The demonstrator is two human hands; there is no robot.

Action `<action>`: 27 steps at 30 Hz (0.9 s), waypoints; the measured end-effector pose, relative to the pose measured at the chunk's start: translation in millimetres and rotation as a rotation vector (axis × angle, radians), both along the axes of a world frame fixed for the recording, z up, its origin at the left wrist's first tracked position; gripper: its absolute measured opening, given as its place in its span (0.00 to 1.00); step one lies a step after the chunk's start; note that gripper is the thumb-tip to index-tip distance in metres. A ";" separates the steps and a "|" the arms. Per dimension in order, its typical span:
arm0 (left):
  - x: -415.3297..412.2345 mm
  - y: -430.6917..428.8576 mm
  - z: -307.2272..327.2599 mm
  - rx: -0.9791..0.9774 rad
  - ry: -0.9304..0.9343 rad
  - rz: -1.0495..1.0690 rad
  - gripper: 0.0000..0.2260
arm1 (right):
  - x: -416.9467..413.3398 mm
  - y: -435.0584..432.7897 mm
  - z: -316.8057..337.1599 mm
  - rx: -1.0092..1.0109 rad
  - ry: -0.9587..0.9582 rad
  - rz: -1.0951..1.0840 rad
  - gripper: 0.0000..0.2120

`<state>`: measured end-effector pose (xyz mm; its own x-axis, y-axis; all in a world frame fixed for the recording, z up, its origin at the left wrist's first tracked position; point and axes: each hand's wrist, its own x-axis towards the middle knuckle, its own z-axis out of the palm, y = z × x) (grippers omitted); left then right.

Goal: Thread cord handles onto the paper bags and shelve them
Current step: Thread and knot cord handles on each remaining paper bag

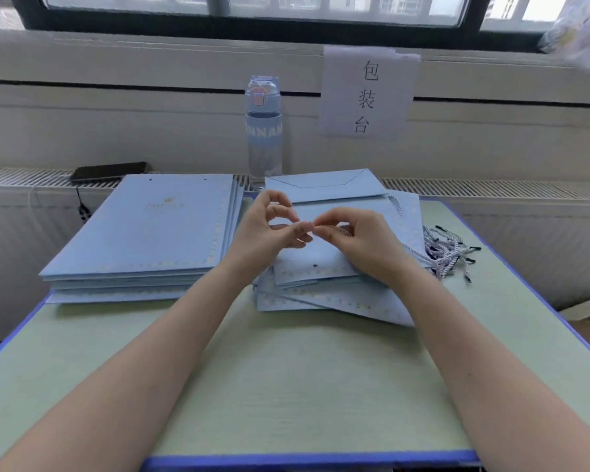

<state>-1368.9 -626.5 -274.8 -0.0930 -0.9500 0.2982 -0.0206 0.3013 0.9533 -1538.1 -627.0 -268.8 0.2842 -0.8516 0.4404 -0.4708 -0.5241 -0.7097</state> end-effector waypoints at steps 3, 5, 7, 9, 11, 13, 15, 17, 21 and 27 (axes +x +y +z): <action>3.7 -1.1 -1.0 -0.061 -0.216 -0.027 0.13 | -5.4 1.1 6.8 0.031 0.020 -0.039 0.06; 10.3 -2.4 -3.8 -0.104 -0.536 -0.142 0.16 | -13.3 3.3 11.4 0.110 0.063 -0.024 0.04; 15.3 -3.7 -6.6 -0.139 -0.829 -0.217 0.21 | -20.0 5.2 14.1 0.159 0.157 0.025 0.04; 18.2 -4.1 -7.1 -0.144 -0.960 -0.231 0.26 | -21.1 7.3 15.7 0.148 0.241 0.054 0.04; 20.7 -3.6 -6.1 -0.103 -0.976 -0.239 0.29 | -19.4 7.7 15.8 0.135 0.288 0.060 0.05; 24.1 -4.1 -5.4 -0.076 -0.935 -0.219 0.29 | -16.6 7.8 14.0 0.110 0.324 0.071 0.05; 27.0 -4.2 -5.9 -0.089 -0.893 -0.183 0.28 | -13.5 7.5 11.7 0.065 0.343 0.073 0.06; 26.8 -4.8 -8.5 -0.156 -0.869 -0.117 0.28 | -12.2 4.7 8.7 0.016 0.348 0.062 0.05; 21.7 -5.5 -15.4 -0.420 -0.832 0.005 0.23 | -14.0 -4.6 1.8 -0.077 0.361 0.017 0.05; 18.3 -7.3 -15.3 -0.530 -0.906 -0.003 0.18 | -12.4 -8.1 -4.0 -0.067 0.356 -0.049 0.06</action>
